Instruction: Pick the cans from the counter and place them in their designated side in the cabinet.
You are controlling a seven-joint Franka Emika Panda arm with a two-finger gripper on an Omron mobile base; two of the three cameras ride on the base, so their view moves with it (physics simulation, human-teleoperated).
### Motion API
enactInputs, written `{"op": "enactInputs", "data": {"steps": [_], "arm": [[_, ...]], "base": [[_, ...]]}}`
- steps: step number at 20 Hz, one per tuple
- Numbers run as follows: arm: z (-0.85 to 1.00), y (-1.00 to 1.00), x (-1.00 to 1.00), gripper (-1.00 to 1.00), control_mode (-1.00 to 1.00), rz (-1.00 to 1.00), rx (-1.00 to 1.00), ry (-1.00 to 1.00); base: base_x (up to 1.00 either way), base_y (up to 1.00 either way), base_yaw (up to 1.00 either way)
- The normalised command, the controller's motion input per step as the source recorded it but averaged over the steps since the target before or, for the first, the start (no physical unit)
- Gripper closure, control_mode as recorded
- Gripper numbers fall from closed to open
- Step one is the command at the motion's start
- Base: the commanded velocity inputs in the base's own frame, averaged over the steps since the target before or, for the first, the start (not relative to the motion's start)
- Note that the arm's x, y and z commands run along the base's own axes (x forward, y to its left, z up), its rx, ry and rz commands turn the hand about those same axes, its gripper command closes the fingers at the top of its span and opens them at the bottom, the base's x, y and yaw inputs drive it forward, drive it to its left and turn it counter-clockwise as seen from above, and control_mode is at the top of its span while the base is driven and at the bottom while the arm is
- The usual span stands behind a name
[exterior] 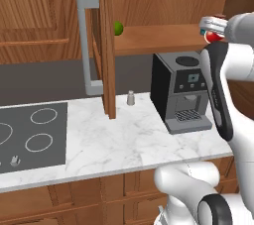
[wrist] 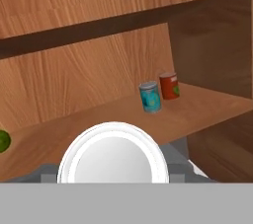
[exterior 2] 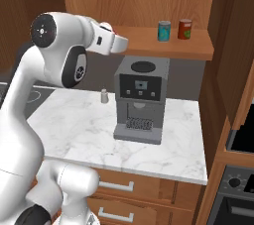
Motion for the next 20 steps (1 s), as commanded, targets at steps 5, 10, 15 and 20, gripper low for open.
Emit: {"op": "enactInputs", "data": {"steps": [5,10,15,20], "arm": [[0.00,-0.06,0.14,1.00,-1.00,0.00,0.00,0.01],[0.00,-0.06,0.14,1.00,-1.00,0.00,0.00,0.03],[-0.02,-0.09,0.09,1.00,-1.00,0.00,0.00,0.06],[-0.04,-0.06,0.08,1.00,-1.00,0.00,0.00,0.06]], "base": [[0.00,0.00,0.00],[0.00,0.00,0.00],[0.00,0.00,0.00],[0.00,0.00,0.00]]}}
